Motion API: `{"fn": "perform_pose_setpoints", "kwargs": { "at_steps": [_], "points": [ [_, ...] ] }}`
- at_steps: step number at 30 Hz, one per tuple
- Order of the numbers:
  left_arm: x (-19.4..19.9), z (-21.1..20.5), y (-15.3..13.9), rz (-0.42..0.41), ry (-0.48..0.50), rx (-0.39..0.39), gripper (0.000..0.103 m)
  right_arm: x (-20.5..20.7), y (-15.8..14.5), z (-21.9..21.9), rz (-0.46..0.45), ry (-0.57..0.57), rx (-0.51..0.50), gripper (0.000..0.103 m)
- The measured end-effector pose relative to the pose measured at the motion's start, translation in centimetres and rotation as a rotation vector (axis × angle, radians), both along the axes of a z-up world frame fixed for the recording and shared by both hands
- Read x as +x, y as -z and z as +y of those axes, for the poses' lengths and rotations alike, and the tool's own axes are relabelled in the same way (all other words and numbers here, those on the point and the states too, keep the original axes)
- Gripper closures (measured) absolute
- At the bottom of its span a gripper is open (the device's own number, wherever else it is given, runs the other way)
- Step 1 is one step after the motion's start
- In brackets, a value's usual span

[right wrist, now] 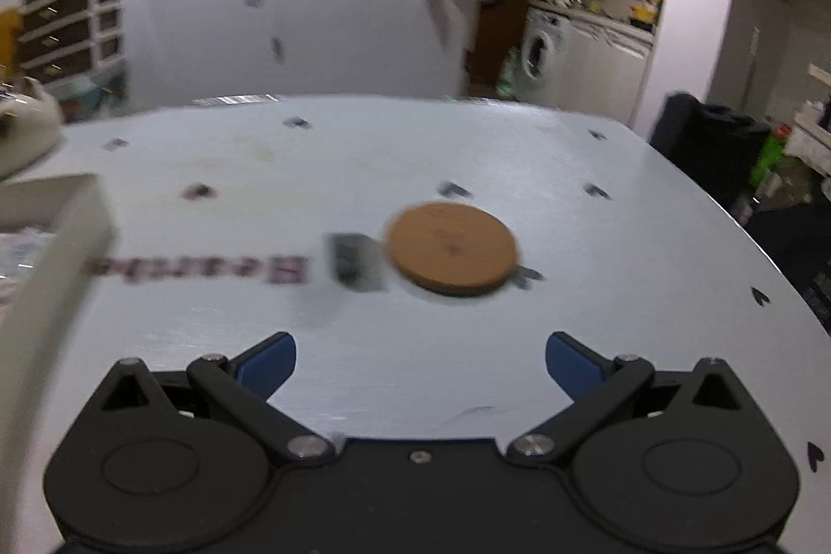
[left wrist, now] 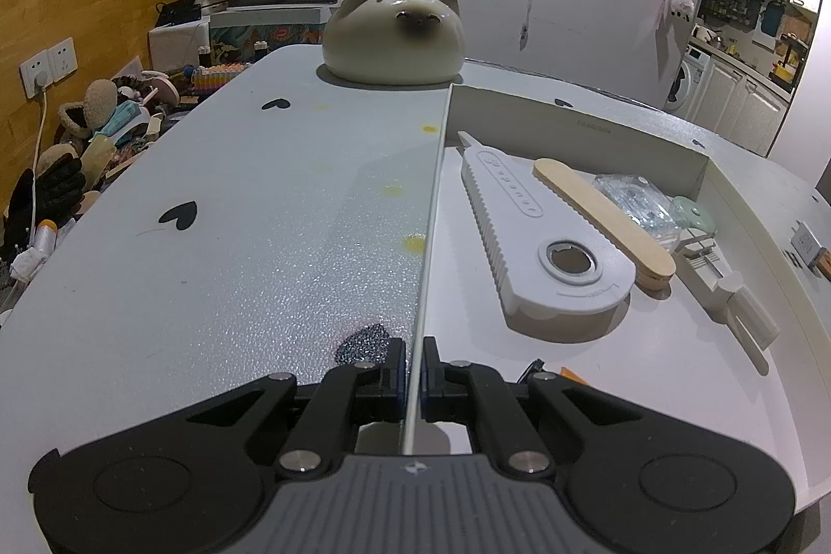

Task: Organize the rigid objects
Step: 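Move the right gripper to the cork coaster and grasp it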

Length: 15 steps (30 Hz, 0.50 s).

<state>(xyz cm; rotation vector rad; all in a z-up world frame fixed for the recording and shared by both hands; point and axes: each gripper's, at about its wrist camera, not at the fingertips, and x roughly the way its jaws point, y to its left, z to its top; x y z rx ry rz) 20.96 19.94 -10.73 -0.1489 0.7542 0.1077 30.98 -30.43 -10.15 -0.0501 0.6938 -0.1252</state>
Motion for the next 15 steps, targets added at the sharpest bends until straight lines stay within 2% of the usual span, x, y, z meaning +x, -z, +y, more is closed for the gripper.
{"fn": "perform_pose_setpoints", "kwargs": {
  "at_steps": [5,10,15],
  "points": [
    [0.0,0.0,0.0,0.005,-0.002,0.002,0.099,3.3,2.2,-1.8,0.078,0.047,0.020,0.000],
    [0.0,-0.1,0.0,0.006,-0.007,0.000,0.099,5.9,2.8,-2.6,0.059,0.046,0.100,0.000],
    [0.0,-0.1,0.0,0.005,-0.012,-0.001,0.099,8.7,3.5,-3.3,-0.015,0.050,0.089,0.000]
  ]
}}
